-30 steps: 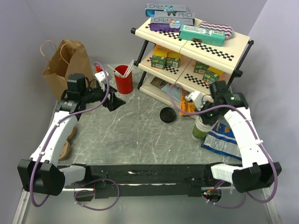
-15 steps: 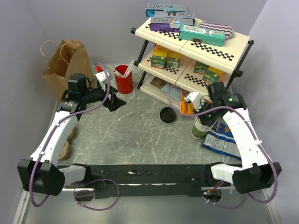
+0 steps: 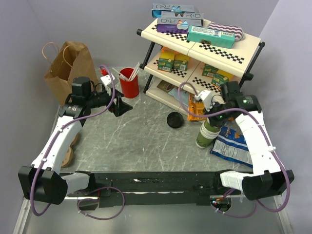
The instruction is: Pack the takeout coffee
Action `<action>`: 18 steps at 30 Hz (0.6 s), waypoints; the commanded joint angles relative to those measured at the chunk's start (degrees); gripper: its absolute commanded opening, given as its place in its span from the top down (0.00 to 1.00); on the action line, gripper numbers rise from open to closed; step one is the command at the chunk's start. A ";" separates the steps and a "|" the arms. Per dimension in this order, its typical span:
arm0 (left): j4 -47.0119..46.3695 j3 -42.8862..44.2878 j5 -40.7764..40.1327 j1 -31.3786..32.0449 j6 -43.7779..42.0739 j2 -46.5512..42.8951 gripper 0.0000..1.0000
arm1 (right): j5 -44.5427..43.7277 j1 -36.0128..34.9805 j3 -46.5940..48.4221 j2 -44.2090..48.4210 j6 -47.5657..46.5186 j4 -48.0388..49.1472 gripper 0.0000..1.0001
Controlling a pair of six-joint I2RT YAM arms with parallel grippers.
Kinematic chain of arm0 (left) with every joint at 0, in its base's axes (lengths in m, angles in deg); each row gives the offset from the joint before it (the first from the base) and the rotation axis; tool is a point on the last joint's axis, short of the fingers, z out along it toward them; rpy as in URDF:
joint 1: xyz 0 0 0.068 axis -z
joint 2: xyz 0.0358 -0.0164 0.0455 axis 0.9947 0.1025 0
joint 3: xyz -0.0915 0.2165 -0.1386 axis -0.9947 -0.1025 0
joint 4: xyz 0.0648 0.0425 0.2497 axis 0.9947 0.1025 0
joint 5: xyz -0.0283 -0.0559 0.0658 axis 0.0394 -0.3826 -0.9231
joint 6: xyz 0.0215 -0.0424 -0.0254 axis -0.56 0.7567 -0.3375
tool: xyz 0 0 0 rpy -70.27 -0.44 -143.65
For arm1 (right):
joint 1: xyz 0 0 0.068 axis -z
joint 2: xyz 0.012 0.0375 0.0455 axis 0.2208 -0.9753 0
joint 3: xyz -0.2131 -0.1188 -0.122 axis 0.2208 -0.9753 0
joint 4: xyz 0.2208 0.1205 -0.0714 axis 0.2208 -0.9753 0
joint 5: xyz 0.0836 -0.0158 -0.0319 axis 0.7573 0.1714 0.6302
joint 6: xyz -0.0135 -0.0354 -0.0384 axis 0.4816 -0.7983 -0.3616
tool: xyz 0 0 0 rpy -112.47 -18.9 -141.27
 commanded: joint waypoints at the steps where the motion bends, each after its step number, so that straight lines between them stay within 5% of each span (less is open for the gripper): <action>1: -1.59 -0.33 1.45 0.37 0.25 -0.35 0.03 | -4.58 -2.80 -4.37 4.83 -1.61 4.04 1.00; 5: -1.41 0.02 1.63 0.46 0.34 -0.09 0.03 | -5.72 -3.41 -1.14 2.83 -1.79 -0.85 1.00; 13: -2.29 0.99 1.98 0.98 1.39 1.49 0.03 | -5.99 -10.34 22.23 -1.38 -1.44 -14.66 1.00; 18: -2.20 1.25 1.45 1.60 1.49 1.93 0.03 | -7.48 -16.50 29.72 -2.00 -0.04 -14.93 1.00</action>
